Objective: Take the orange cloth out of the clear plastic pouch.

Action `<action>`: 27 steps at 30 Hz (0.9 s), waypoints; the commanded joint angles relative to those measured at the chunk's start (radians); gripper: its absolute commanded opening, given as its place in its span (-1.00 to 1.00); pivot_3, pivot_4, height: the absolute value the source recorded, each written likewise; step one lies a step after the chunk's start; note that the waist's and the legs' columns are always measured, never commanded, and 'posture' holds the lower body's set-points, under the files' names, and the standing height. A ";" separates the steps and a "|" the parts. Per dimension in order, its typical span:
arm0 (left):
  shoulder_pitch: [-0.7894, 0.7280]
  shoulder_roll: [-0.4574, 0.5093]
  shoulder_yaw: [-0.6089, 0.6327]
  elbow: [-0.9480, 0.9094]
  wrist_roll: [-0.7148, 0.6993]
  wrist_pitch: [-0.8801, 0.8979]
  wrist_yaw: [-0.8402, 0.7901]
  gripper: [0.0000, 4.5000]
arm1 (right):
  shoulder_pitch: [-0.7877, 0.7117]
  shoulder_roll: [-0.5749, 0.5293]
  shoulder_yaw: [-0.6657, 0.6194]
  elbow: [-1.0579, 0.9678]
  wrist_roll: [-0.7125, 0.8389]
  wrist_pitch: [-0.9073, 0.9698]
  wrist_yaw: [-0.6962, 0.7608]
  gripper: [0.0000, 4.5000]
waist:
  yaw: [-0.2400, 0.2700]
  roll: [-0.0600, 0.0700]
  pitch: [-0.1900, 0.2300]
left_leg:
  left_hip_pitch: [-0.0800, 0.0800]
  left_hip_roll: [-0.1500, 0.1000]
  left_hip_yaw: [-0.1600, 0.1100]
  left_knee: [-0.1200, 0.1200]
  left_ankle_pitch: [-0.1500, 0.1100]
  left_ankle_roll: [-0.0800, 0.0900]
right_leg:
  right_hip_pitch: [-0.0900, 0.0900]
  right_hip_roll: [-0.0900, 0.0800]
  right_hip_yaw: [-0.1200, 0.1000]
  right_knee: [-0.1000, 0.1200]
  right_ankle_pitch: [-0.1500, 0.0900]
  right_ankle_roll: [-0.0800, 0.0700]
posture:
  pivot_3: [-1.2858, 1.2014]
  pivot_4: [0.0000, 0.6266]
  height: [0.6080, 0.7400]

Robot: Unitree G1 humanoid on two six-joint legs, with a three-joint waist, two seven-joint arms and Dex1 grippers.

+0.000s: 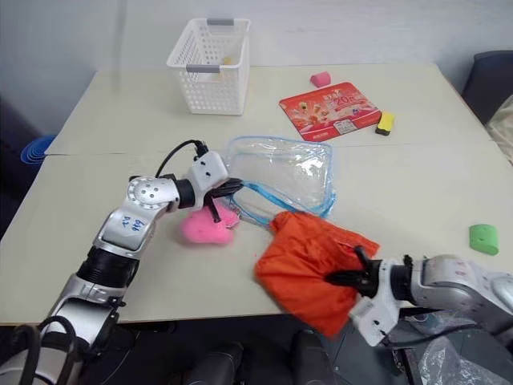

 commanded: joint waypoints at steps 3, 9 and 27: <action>0.077 0.083 0.019 -0.157 -0.068 -0.007 -0.141 -1.00 | 0.081 -0.021 -0.276 0.249 -0.054 0.083 -0.120 -1.00 | 0.000 0.000 0.000 | 0.000 0.000 0.001 0.000 0.000 0.000 | 0.000 0.000 0.001 0.000 0.000 0.000 | 0.03 -0.52 1.00; 0.161 0.121 -0.007 -0.295 -0.122 0.010 -0.248 -1.00 | -0.076 0.069 -0.251 0.354 -0.056 0.274 -0.159 -1.00 | -0.003 0.000 0.000 | 0.000 0.002 0.003 -0.001 0.000 0.000 | 0.000 0.001 0.003 -0.002 0.000 0.000 | 0.03 -0.52 1.00; 0.165 0.149 0.125 -0.394 -0.256 0.285 -0.265 0.11 | -0.034 0.243 -0.343 0.060 0.345 0.795 0.175 0.44 | 0.016 0.001 0.000 | -0.001 0.001 0.002 0.000 0.000 0.001 | 0.000 0.000 0.003 0.000 0.000 0.000 | 0.03 -0.52 1.00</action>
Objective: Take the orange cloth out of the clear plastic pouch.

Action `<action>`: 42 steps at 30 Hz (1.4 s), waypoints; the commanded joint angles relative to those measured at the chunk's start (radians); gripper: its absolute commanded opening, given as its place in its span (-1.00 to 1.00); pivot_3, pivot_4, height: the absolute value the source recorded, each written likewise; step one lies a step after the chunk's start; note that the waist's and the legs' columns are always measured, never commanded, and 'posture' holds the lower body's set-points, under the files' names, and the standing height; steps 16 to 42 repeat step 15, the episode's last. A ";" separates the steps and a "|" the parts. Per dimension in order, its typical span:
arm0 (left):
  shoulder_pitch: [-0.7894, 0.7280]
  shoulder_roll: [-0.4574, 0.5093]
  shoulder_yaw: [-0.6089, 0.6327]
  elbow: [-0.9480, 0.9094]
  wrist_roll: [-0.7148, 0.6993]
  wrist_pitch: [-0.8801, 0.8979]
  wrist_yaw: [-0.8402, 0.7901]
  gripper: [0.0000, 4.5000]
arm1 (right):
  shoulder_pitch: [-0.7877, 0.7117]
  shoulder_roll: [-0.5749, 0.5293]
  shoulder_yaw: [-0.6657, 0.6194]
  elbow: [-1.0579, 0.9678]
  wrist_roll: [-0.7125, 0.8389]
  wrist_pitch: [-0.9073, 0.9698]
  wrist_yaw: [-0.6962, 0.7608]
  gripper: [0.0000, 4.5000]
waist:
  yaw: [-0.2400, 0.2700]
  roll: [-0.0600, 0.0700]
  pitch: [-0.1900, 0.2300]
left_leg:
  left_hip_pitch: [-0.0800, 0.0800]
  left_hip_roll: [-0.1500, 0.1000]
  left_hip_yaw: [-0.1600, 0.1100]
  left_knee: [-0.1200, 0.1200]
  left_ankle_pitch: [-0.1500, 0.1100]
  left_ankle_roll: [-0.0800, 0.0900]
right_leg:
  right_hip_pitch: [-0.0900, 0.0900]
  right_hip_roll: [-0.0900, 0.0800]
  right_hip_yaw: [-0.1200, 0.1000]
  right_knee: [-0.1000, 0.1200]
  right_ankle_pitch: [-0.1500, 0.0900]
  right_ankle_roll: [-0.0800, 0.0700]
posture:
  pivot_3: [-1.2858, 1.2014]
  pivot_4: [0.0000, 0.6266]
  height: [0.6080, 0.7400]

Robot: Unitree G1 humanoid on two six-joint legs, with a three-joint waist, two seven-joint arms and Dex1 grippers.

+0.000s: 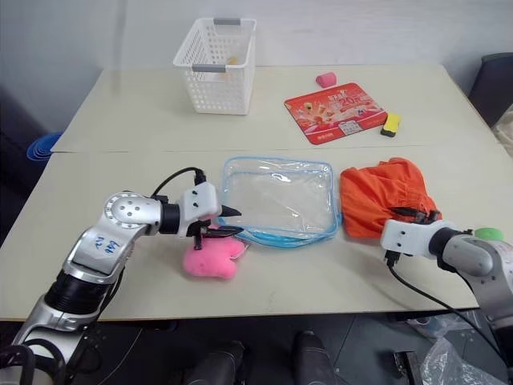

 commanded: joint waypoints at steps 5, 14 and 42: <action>0.004 0.107 0.328 -0.054 -0.329 0.229 -0.098 0.75 | 0.129 -0.025 -0.441 -0.265 0.583 0.632 0.276 1.00 | 0.005 0.000 0.000 | 0.001 0.001 0.000 0.000 0.000 0.000 | 0.000 0.000 0.000 0.000 0.000 0.000 | 0.03 -0.52 1.00; 0.049 0.442 0.415 0.297 -0.300 -0.009 -0.390 1.00 | 0.269 -0.133 -0.743 -0.061 0.731 0.925 0.499 1.00 | 0.009 0.000 0.000 | 0.002 0.000 -0.001 -0.003 -0.001 0.001 | 0.004 -0.001 0.000 -0.007 0.000 -0.001 | 0.03 -0.52 1.00; 0.032 0.441 0.404 0.316 -0.290 -0.029 -0.385 1.00 | 0.256 -0.132 -0.733 -0.040 0.726 0.921 0.486 1.00 | 0.009 0.000 0.000 | 0.002 0.000 -0.001 -0.003 -0.001 0.001 | 0.004 -0.001 0.000 -0.007 0.000 -0.001 | 0.03 -0.52 1.00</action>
